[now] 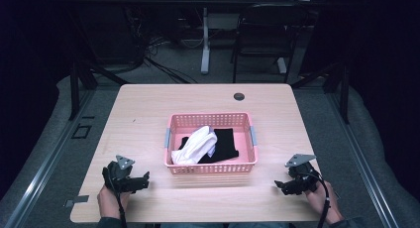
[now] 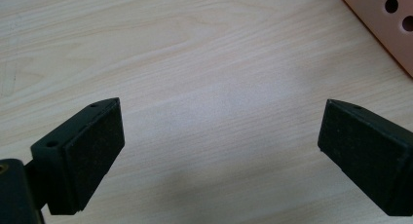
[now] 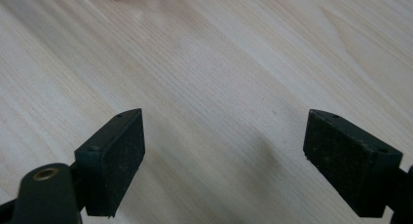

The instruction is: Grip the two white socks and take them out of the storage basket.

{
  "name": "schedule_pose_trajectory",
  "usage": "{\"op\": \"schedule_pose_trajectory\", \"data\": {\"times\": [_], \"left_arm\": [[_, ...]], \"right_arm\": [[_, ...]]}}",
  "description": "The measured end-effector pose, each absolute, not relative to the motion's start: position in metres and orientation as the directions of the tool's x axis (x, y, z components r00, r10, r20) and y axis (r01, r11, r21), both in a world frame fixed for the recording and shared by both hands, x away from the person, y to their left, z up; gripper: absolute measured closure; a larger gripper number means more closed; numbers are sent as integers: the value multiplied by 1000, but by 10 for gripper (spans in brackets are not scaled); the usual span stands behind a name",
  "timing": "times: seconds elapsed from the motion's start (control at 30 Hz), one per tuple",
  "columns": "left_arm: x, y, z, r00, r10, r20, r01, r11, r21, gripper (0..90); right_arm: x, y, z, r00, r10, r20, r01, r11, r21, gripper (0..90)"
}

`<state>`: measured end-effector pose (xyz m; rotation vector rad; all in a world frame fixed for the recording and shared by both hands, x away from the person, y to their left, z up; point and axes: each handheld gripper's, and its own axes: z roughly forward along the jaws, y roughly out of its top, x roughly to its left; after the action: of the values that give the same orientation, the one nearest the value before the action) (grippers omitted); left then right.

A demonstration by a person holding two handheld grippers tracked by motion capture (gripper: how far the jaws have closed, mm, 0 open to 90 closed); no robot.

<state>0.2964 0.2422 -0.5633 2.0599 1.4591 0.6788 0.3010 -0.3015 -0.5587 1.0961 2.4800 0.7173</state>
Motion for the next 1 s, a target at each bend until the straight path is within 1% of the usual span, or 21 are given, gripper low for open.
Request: {"op": "schedule_pose_trajectory", "data": {"times": [0.13,0.23,0.3,0.63,0.7,0.83,0.93,1.0], "left_arm": [[298,240,-563,298,948,112,684,-294,668,28],[297,241,-563,299,948,112,682,-295,669,29],[296,242,-563,296,949,112,682,-292,670,30],[295,244,-564,309,948,82,714,-288,638,35],[294,243,-560,308,946,101,713,-300,634,35],[292,243,-552,311,945,102,698,-300,650,32],[290,241,-545,327,939,103,689,-312,654,5],[290,240,-541,333,938,95,690,-311,654,2]], "right_arm": [[300,-304,-557,-642,759,-105,589,577,565,145],[299,-303,-557,-644,759,-90,589,568,575,145],[300,-302,-558,-643,759,-105,590,577,565,145],[302,-299,-558,-656,748,-103,584,588,560,145],[302,-300,-558,-656,748,-101,583,587,562,145],[301,-300,-558,-651,753,-102,586,582,564,145],[301,-299,-559,-653,750,-104,586,587,558,145],[301,-299,-560,-651,752,-98,590,583,559,145]]}}
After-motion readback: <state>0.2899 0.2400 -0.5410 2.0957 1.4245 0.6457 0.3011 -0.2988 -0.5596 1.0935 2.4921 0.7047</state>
